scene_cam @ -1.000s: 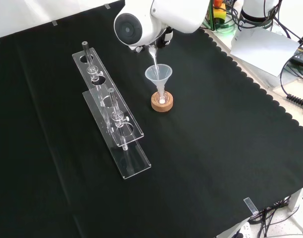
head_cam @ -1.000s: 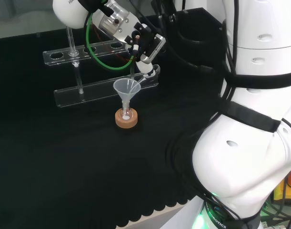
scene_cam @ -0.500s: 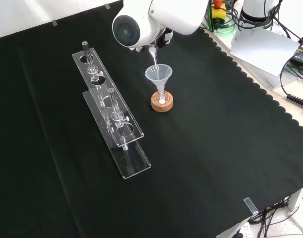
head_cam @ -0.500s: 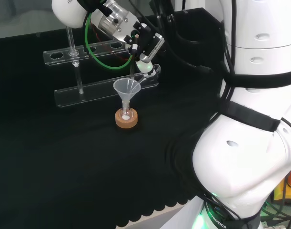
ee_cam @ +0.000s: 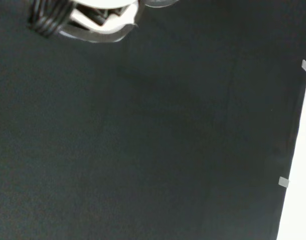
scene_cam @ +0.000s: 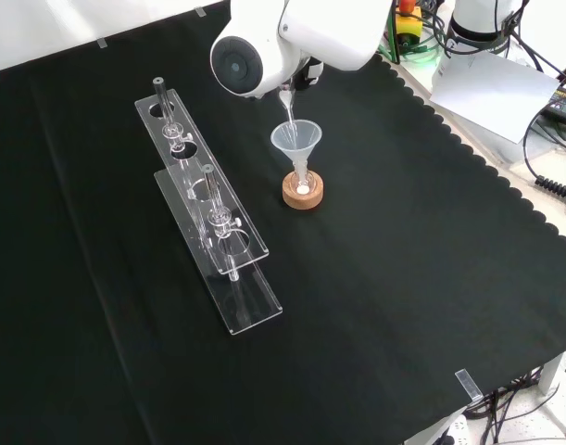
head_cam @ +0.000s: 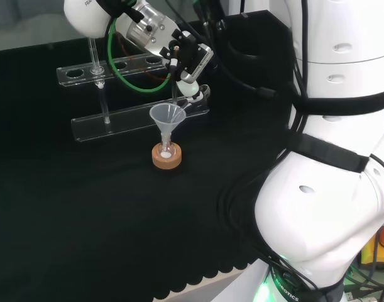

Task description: Pour all the NaCl from the weighing funnel into the round-bottom flask.

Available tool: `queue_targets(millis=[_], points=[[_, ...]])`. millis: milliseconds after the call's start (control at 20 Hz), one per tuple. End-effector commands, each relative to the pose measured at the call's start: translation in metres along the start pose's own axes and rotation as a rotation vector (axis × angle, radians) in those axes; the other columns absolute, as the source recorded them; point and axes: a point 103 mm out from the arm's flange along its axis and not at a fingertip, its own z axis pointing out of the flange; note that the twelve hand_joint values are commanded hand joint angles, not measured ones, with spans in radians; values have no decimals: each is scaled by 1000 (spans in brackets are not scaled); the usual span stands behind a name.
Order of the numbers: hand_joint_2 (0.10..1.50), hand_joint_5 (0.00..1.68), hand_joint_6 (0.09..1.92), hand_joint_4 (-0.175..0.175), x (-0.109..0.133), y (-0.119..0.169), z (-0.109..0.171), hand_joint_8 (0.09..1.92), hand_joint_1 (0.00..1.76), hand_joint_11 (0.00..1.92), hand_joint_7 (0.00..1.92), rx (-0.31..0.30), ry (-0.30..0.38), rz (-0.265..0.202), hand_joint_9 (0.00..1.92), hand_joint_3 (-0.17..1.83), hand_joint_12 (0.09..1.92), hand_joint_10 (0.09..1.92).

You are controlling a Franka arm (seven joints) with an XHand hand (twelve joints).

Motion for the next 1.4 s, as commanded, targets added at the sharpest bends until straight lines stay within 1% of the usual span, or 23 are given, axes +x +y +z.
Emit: queue_targets(millis=[50, 850, 1050, 1400], points=[[686, 1114, 988, 175, 4, -2, -4, 651, 1080, 690, 613, 9, -12, 5, 932, 745, 1147, 415], [683, 1116, 987, 175, 9, -2, -8, 652, 1081, 684, 606, 32, -47, 12, 927, 748, 1151, 419], [682, 1117, 986, 175, 6, -1, -8, 651, 1081, 681, 600, 36, -49, 14, 921, 749, 1151, 419], [680, 1118, 984, 175, 8, -5, -16, 650, 1082, 679, 592, 32, -80, 23, 918, 751, 1152, 421]])
